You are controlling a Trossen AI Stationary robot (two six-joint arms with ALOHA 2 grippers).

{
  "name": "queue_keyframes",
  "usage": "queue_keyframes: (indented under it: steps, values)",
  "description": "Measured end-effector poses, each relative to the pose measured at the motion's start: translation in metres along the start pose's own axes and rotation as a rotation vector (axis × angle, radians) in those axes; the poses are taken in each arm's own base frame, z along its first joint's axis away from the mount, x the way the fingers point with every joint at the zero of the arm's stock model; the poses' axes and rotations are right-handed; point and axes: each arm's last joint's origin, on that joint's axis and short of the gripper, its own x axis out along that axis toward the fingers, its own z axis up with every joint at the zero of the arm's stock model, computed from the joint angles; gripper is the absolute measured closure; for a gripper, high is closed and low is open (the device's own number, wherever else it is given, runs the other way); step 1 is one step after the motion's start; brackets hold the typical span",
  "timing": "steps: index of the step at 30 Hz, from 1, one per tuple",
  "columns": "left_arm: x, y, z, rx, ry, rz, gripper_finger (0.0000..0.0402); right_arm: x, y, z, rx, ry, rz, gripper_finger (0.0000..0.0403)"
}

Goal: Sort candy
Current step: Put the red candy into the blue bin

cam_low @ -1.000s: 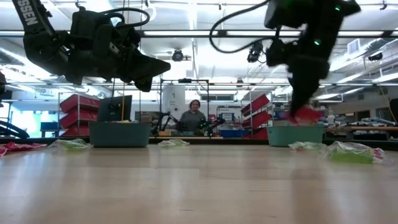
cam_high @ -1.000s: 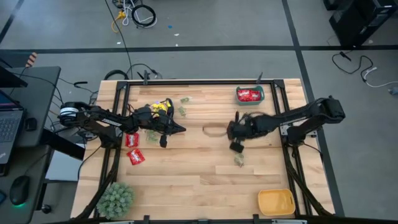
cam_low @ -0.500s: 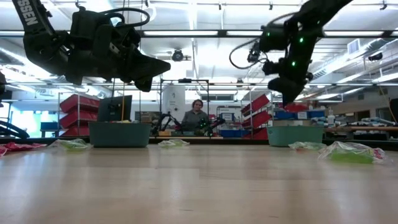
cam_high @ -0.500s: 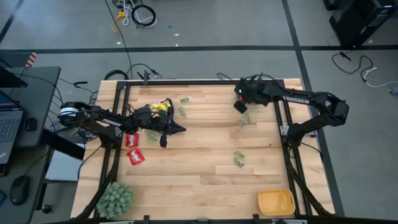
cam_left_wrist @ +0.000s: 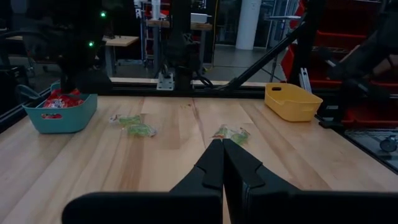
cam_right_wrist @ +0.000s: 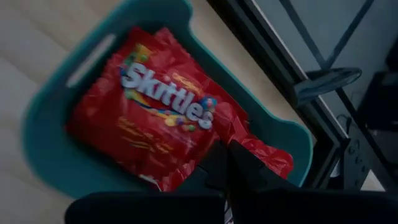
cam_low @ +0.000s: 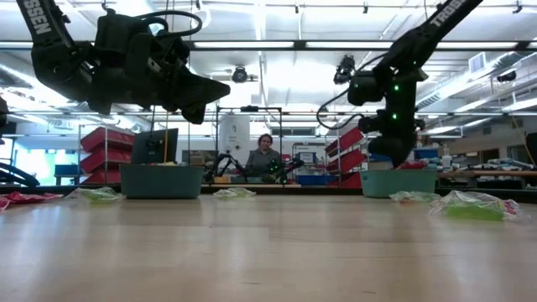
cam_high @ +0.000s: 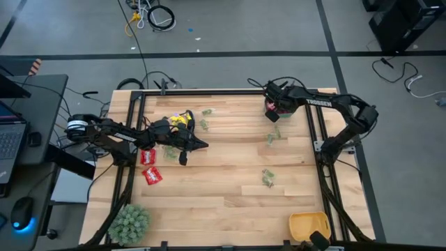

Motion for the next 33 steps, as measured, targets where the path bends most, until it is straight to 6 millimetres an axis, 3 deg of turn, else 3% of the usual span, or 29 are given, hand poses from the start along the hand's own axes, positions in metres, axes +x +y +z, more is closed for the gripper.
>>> queue_keyframes:
  steps: [6,14,17,20,24,33]
  values:
    - [0.000,0.000,0.000,0.000,0.000,0.000,0.0401,0.004,-0.005,0.000,0.020,0.013,0.004,0.0383]
    - [0.000,0.000,0.000,-0.001,0.001,0.000,0.0401,-0.005,-0.008,0.001,0.000,0.053,0.002,0.0271]
    - [0.000,0.000,0.000,-0.005,0.001,0.000,0.0401,-0.012,-0.010,0.001,0.024,0.053,0.029,0.0255]
    - [0.000,0.000,-0.001,-0.006,0.005,0.000,0.0401,-0.019,-0.011,0.000,0.033,0.030,0.049,0.0291]
    - [0.000,0.000,-0.002,-0.014,0.016,0.001,0.0401,-0.009,-0.013,-0.011,0.041,0.074,0.044,0.0386]
    - [0.000,0.001,-0.005,-0.026,0.045,0.007,0.0401,0.011,-0.006,-0.021,0.097,0.039,0.127,0.0401]
